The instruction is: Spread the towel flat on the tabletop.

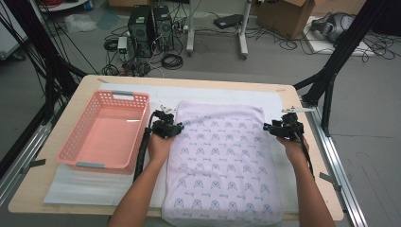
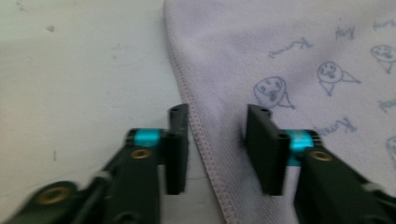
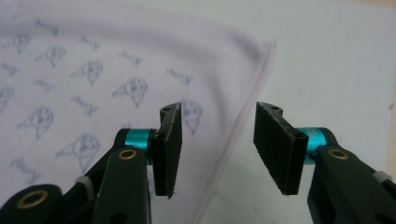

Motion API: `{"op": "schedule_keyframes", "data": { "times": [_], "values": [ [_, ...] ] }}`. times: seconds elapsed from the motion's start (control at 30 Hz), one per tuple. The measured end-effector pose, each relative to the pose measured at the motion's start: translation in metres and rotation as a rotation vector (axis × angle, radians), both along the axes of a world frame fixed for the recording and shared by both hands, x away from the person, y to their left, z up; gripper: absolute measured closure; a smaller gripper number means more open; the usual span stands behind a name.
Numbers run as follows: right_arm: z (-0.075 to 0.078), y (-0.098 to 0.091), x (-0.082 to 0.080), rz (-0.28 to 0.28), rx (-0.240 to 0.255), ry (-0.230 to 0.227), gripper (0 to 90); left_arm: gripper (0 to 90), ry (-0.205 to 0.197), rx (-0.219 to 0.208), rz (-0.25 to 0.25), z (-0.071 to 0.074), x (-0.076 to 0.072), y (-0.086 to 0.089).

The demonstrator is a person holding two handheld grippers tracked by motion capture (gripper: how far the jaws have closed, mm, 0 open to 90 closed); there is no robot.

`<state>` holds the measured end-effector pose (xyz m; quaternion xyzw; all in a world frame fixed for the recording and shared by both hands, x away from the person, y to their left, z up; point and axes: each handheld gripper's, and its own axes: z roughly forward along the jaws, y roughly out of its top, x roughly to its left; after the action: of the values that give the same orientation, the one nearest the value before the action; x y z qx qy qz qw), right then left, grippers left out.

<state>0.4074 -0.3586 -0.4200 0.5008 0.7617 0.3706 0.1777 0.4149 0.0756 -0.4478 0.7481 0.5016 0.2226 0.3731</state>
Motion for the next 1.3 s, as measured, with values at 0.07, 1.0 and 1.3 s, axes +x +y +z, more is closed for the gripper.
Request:
{"op": "schedule_keyframes", "data": {
  "times": [0.07,1.0,1.3],
  "values": [
    [0.000,0.002,-0.001,0.007,0.000,0.007,50.0,84.4,-0.032,0.067,0.076,0.004,-0.002,-0.001],
    [-0.018,0.004,-0.034,-0.137,-0.121,-0.038,71.1,60.4,-0.020,-0.029,-0.005,-0.004,-0.021,0.007],
    [-0.016,0.007,-0.038,-0.070,-0.032,-0.037,65.0,88.5,-0.037,0.012,0.092,-0.002,-0.019,0.016]
  ]
}}
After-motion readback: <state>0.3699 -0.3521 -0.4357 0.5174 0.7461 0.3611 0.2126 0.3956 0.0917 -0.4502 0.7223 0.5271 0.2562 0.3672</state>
